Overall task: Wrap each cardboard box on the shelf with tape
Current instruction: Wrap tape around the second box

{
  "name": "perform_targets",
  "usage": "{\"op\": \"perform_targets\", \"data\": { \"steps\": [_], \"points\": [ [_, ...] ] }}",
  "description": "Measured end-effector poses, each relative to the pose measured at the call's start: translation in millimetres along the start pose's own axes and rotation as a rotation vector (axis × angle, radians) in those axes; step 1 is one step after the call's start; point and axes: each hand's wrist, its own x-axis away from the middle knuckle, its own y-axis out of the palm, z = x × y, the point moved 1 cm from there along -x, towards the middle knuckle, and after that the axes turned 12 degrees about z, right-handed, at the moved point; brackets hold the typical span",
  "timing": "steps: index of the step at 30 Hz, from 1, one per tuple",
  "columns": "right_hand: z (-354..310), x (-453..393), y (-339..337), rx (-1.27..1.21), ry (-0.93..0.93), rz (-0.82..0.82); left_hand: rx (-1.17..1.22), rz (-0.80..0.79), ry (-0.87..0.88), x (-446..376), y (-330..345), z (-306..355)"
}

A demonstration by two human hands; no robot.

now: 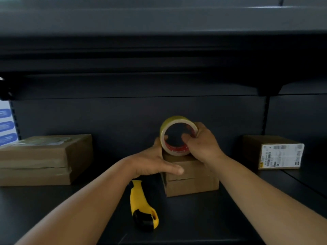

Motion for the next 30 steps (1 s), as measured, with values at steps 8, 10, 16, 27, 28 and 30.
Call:
{"op": "perform_targets", "data": {
  "steps": [8, 10, 16, 27, 28, 30],
  "points": [
    [5.0, -14.2, -14.8, 0.178, -0.022, -0.021, -0.092, 0.049, -0.03, -3.0, 2.8, -3.6],
    [6.1, -20.8, -29.5, 0.121, 0.01, 0.013, -0.126, 0.028, -0.036, -3.2, 1.4, -4.0],
    [23.5, -38.2, -80.0, 0.111, 0.02, 0.079, -0.152, -0.035, -0.033, -4.2, -2.9, -2.1],
    [70.0, -31.7, -87.9, 0.29, 0.069, 0.03, -0.155, -0.069, -0.045, -5.3, -5.2, -8.3],
    [72.0, -31.5, -87.6, 0.288, 0.067, 0.027, -0.156, -0.072, -0.046, -5.1, -5.5, -8.0],
    [77.2, -31.5, -87.4, 0.299, 0.07, 0.021, -0.167, -0.076, -0.052, -5.4, -5.7, -7.5]
  ]
}}
